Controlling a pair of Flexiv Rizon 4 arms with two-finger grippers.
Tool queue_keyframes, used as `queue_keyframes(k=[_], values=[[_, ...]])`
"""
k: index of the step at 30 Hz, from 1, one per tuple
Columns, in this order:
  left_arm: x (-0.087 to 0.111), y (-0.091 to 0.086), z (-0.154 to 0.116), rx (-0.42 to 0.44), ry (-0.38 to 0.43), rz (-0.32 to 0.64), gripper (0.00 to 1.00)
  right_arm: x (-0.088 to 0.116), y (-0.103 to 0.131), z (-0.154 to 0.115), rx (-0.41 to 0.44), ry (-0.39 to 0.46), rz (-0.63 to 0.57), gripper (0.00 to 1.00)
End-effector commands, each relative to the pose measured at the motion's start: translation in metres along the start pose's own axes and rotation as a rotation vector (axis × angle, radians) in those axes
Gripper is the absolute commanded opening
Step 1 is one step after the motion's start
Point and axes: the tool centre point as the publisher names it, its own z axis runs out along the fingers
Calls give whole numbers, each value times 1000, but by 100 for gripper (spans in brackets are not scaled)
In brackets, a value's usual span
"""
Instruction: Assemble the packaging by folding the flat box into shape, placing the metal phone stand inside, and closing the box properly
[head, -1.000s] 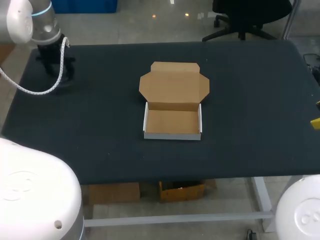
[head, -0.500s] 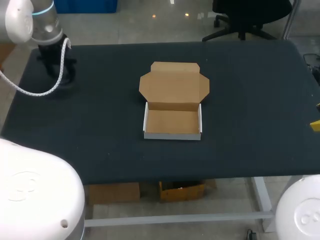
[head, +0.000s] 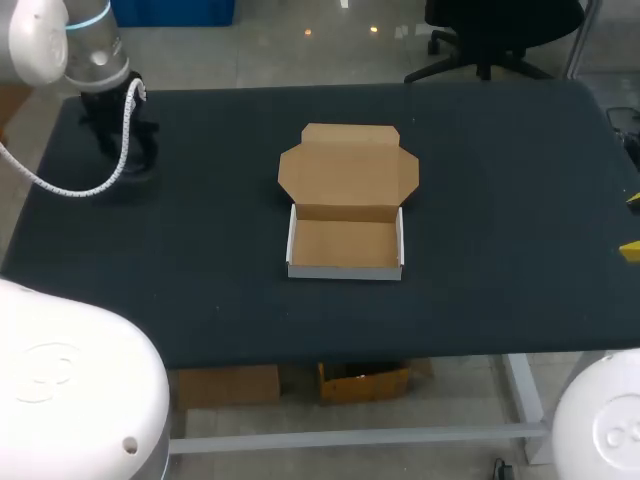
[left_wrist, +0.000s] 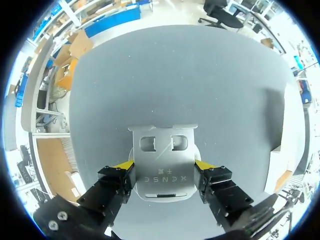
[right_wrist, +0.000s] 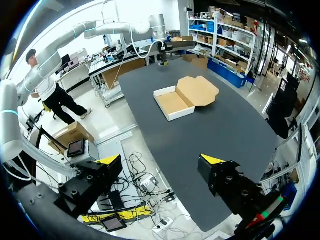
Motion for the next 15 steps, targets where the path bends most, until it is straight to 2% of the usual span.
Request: queue_keyframes(k=[1, 15], values=[[6, 5, -4, 5, -7, 5, 0, 2, 0, 4, -11, -10, -46, 100], [28, 14, -12, 21, 0, 51, 0, -1, 6, 10, -36, -8, -211, 100]])
